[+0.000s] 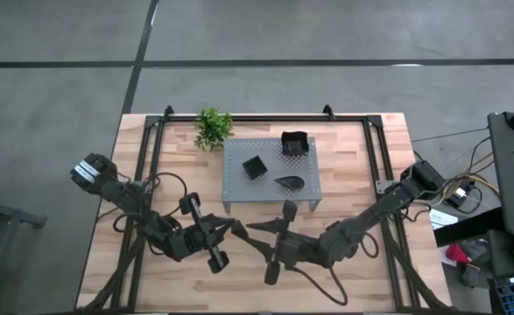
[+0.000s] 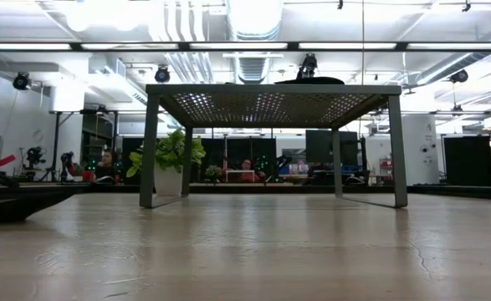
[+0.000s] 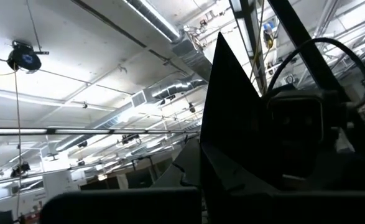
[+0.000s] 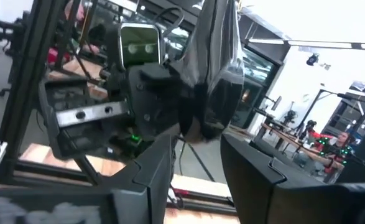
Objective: Pick & Place Mini shaped plates
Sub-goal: Stack the black drop-shaped plate on top of the black drop-shaped plate on the shelf
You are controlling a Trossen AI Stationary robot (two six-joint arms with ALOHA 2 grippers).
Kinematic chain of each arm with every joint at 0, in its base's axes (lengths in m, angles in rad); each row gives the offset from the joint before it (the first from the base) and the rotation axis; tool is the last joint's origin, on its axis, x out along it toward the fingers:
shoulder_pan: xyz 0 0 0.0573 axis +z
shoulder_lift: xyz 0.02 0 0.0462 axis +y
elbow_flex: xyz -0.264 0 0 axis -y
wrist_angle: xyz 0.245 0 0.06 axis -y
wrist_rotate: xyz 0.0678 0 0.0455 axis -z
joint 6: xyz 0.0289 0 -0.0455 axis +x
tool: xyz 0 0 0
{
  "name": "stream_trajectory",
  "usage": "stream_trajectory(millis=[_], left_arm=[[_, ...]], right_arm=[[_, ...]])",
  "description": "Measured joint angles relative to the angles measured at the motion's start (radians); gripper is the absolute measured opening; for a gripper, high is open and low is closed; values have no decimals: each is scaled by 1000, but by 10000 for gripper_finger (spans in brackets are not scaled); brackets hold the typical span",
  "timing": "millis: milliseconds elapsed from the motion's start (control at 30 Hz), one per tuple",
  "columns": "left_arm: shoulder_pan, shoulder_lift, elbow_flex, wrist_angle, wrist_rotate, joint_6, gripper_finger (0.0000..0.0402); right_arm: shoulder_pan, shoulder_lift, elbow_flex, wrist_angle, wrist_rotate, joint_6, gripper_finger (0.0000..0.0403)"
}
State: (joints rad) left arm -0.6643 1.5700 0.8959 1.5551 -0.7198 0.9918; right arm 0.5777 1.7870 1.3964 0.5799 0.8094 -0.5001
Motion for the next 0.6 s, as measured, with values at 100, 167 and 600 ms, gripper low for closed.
stream_trajectory(millis=[100, 167, 600], left_arm=[[0, 0, 0, 0, -5, 9, 0], [2, 0, 0, -4, -15, 9, 0], [2, 0, 0, -11, -32, 4, 0]], right_arm=[[0, 0, 0, 24, -4, -5, 132], [0, 0, 0, 33, -4, -15, 128], [0, 0, 0, 41, -3, -27, 79]])
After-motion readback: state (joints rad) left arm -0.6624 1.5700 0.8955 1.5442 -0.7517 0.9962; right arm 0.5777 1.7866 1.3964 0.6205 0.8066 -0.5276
